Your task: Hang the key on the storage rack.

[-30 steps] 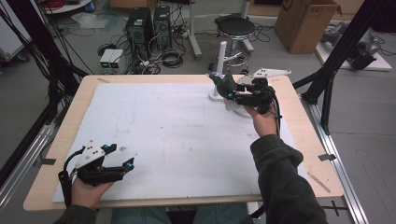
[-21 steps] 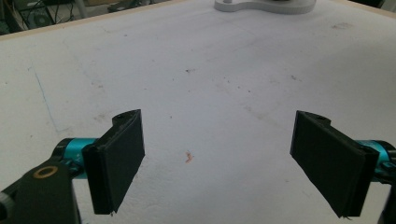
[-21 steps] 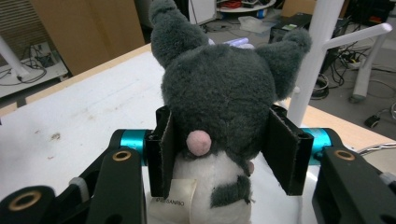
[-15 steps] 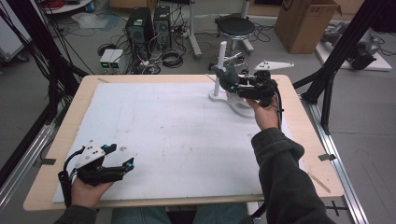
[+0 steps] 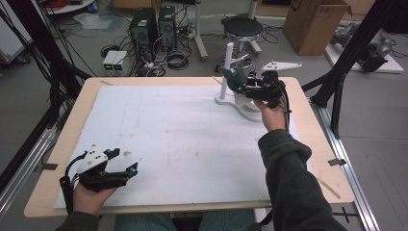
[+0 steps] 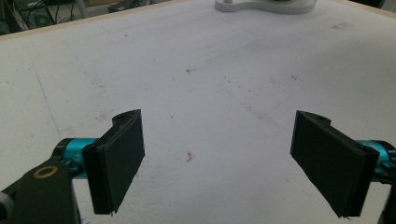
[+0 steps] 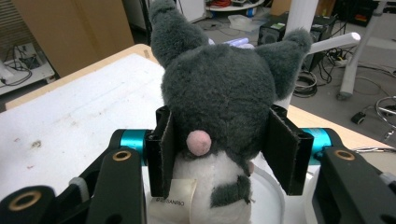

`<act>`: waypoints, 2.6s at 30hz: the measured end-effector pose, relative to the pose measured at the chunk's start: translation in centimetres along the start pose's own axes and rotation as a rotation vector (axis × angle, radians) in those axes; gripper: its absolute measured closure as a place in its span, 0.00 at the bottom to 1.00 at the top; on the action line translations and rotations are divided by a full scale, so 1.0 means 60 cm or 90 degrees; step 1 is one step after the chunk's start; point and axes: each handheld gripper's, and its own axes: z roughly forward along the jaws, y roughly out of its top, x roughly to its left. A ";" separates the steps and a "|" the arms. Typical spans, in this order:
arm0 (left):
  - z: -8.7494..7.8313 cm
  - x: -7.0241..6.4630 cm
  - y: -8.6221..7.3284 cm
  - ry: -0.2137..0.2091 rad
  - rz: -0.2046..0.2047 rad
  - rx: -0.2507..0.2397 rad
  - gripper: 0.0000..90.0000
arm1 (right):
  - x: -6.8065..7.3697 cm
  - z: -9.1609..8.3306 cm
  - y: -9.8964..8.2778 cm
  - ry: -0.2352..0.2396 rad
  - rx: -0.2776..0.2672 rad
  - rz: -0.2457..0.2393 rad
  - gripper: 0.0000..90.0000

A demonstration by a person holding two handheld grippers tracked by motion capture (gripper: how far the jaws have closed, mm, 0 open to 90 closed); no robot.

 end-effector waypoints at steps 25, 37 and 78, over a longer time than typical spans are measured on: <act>-0.001 0.001 0.000 0.000 -0.002 -0.001 0.20 | -0.022 0.027 -0.017 -0.016 0.026 0.017 0.54; -0.002 0.001 -0.001 0.001 -0.001 -0.001 0.20 | -0.026 0.034 -0.020 -0.020 0.034 0.023 0.54; -0.004 0.002 -0.001 -0.002 0.000 -0.003 0.20 | -0.036 0.054 -0.049 -0.034 0.066 0.042 0.54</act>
